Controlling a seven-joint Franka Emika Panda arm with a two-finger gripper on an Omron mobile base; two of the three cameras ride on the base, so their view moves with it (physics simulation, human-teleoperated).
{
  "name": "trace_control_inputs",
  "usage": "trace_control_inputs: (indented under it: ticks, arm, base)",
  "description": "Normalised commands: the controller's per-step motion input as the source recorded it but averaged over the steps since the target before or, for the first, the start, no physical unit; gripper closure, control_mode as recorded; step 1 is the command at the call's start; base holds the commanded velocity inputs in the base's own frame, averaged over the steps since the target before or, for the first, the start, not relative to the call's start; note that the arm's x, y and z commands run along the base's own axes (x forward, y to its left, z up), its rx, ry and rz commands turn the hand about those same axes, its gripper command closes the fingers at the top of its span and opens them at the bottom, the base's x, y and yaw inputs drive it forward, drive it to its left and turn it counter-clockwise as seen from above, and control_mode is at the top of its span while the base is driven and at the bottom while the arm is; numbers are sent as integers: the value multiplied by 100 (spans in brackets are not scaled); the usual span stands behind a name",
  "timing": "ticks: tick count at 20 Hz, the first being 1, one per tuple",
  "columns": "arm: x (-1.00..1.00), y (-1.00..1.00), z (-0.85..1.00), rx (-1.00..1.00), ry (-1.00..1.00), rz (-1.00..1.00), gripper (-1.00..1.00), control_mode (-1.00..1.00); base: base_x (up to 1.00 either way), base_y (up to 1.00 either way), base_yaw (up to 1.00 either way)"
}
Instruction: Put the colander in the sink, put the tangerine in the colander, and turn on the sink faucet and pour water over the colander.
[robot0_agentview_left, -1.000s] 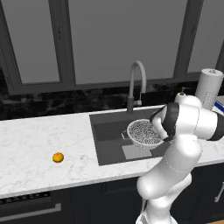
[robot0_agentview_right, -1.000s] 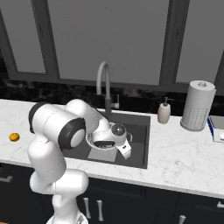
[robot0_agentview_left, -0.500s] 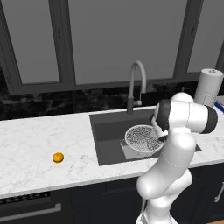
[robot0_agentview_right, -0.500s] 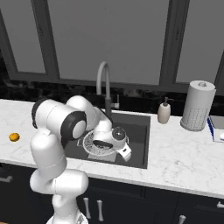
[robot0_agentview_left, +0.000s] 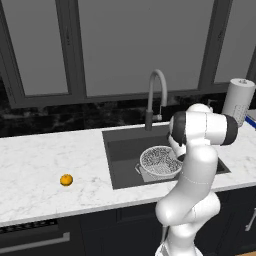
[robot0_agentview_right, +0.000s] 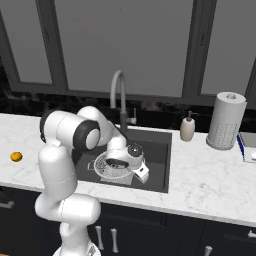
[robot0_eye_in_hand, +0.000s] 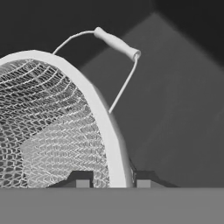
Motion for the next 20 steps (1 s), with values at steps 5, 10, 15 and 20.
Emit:
trace_control_inputs:
  ticks: [5,10,15,20]
  arm:
    - [25,0,-6,0,1,5,100,-100]
    - [23,0,-24,0,-1,2,100,-100]
    - [27,6,-40,0,-4,0,100,-100]
    - [10,12,-30,1,-1,0,100,-100]
  base:
    - [0,0,0]
    - [0,0,0]
    - [0,0,0]
    - [0,0,0]
